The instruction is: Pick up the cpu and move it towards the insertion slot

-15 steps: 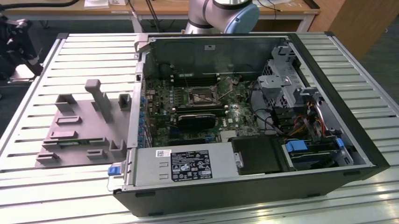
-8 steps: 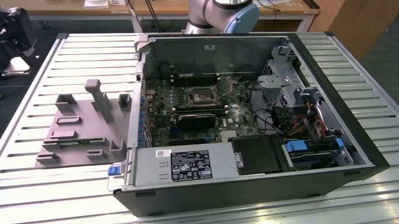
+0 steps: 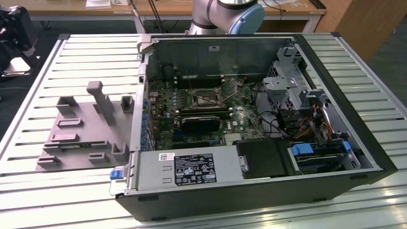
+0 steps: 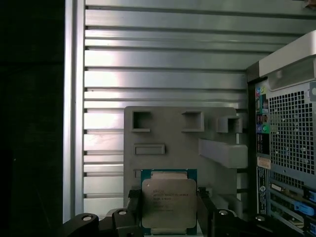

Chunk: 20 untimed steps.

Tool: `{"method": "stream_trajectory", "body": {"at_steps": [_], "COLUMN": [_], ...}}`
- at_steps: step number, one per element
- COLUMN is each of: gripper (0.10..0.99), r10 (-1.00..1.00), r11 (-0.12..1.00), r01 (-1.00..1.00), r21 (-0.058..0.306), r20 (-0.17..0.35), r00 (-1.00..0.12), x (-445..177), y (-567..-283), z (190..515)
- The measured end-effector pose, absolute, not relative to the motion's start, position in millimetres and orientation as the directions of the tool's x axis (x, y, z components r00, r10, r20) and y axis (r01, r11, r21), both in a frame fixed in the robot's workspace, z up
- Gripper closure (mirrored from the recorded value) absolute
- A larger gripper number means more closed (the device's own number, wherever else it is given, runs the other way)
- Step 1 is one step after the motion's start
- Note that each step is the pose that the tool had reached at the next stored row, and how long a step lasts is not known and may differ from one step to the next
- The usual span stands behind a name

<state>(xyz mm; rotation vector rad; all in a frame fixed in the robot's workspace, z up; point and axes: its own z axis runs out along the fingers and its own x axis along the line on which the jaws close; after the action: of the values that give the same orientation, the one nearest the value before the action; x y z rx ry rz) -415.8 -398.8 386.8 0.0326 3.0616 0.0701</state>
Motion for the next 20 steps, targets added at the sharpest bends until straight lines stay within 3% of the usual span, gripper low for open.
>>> {"method": "stream_trajectory", "body": {"at_steps": [20], "gripper": [0.549], "r10": [0.023], "r11": [0.999], "r01": [0.02], "r21": [0.046], "r20": [-0.065], "r00": [-0.998], "x": [-348.1], "y": [-398.9], "z": [386.7]}}
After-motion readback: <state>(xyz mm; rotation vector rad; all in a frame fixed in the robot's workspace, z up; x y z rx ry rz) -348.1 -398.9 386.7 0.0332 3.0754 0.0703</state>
